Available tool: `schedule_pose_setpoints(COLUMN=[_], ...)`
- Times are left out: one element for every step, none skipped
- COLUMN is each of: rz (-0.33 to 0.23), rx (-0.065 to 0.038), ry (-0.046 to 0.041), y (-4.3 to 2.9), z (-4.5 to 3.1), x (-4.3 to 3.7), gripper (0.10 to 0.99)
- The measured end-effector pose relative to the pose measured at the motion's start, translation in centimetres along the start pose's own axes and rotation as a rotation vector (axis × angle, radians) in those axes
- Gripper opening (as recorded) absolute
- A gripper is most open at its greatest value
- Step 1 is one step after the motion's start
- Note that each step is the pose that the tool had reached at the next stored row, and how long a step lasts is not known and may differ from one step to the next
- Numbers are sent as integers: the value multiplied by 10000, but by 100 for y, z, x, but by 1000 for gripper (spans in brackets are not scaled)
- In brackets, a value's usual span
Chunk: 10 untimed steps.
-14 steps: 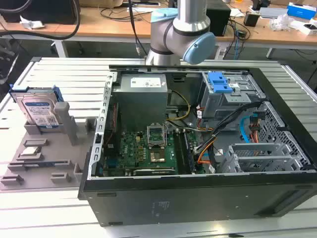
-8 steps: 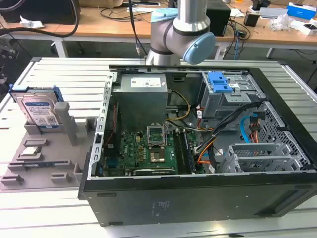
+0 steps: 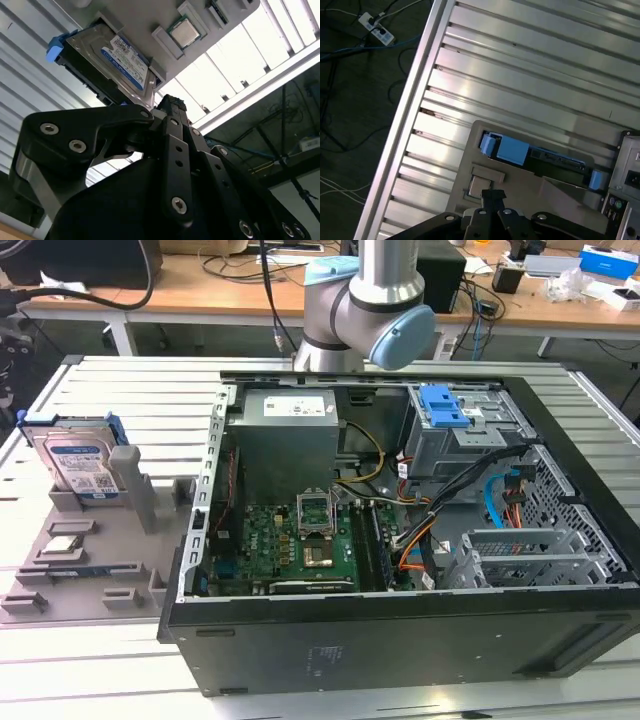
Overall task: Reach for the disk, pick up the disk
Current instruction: 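Pick up the disk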
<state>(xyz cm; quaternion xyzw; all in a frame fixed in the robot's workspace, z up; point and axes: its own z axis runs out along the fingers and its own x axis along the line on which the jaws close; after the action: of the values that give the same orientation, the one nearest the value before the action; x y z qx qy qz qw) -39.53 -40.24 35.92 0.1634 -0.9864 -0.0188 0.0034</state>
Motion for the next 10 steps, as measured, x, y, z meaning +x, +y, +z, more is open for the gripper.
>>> schedule_pose_setpoints(rz=[-152, -284, -440, -589, -767, -838, -906, -1014, -1103, -1197], rx=[0, 0, 1, 0, 0, 0, 0, 0, 0, 1], ry=[6, 10, 17, 22, 29, 31, 35, 38, 41, 45], y=[0, 0, 0, 0, 0, 0, 0, 0, 0, 0], z=[0, 0, 0, 0, 0, 0, 0, 0, 0, 0], x=[0, 0, 0, 0, 0, 0, 0, 0, 0, 0], gripper=[106, 106, 106, 106, 106, 106, 106, 106, 106, 106])
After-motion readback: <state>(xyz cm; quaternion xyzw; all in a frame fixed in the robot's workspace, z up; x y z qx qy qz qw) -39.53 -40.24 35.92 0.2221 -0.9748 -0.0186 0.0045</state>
